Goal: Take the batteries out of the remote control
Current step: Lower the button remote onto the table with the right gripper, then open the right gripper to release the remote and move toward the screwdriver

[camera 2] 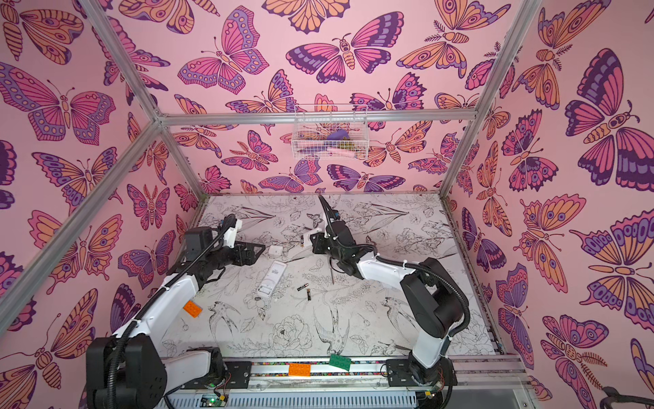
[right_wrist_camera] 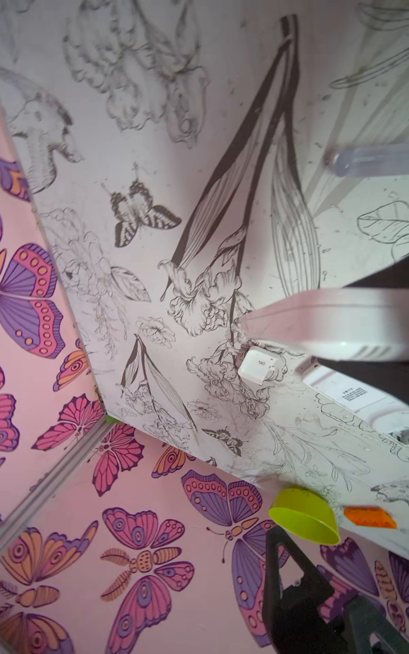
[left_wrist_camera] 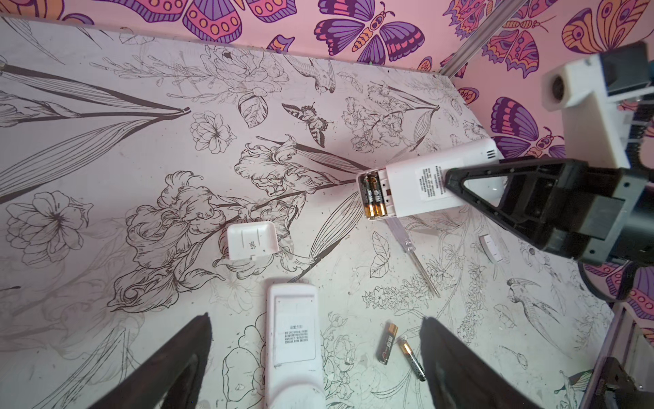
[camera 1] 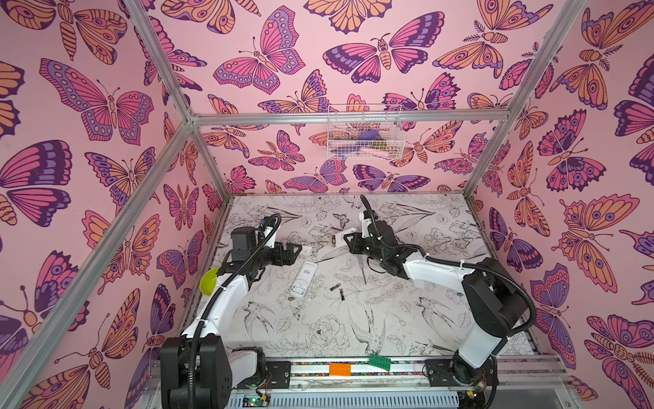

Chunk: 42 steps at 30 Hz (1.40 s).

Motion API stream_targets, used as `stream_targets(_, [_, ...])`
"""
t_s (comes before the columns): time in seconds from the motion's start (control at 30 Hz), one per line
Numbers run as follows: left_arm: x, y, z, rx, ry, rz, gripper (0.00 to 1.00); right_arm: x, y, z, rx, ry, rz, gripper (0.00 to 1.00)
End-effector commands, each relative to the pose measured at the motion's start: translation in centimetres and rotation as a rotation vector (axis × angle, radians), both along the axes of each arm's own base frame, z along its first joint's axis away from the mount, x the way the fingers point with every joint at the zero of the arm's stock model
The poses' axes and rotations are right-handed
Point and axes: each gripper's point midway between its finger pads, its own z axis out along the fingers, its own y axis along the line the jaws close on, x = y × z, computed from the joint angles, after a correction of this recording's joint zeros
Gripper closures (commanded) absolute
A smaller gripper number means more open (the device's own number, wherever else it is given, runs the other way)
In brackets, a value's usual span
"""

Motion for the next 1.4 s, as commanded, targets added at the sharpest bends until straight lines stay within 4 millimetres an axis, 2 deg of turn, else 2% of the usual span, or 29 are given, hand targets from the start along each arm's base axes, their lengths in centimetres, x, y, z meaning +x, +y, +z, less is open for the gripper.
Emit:
stream_targets(0.0, [-0.1,-0.2,1.0,0.037,-0.051,-0.039,0.06,-0.2,0.0,2.6,0.173,0.027,-0.005,0.91])
stream_targets(0.27, [0.0,0.1,1.1,0.050,-0.051,-0.046,0.06,-1.3,0.8,-1.2,0.262,0.177,0.026,0.88])
stream_targets(0.4, [-0.2,0.1,1.1,0.045,-0.045,-0.045,0.05,-1.8,1.7,-2.3,0.313,0.233,0.060,0.86])
stream_targets(0.63, [-0.1,0.4,1.1,0.045,-0.046,-0.038,0.05,-2.6,1.5,-4.6,0.311,0.290,0.053,0.83])
stream_targets(0.77, [-0.1,0.5,1.1,0.046,-0.055,-0.038,0.05,-2.8,1.6,-6.6,0.310,0.341,0.042,0.82])
stream_targets(0.87, [-0.1,0.8,1.2,0.039,-0.043,-0.022,0.05,-3.1,2.1,-6.5,0.325,0.337,0.060,0.80])
stream_targets(0.97, [-0.3,0.7,1.0,0.038,-0.052,-0.032,0.05,-3.4,2.3,-7.4,0.304,0.356,0.071,0.76])
stream_targets(1.2, [-0.2,0.8,1.1,0.032,-0.056,-0.029,0.05,-4.2,1.9,-8.4,0.254,0.391,0.080,0.64])
stream_targets(1.37, [-0.2,1.0,1.1,0.017,-0.037,-0.016,0.05,-4.1,1.9,-9.5,0.206,0.431,0.088,0.57])
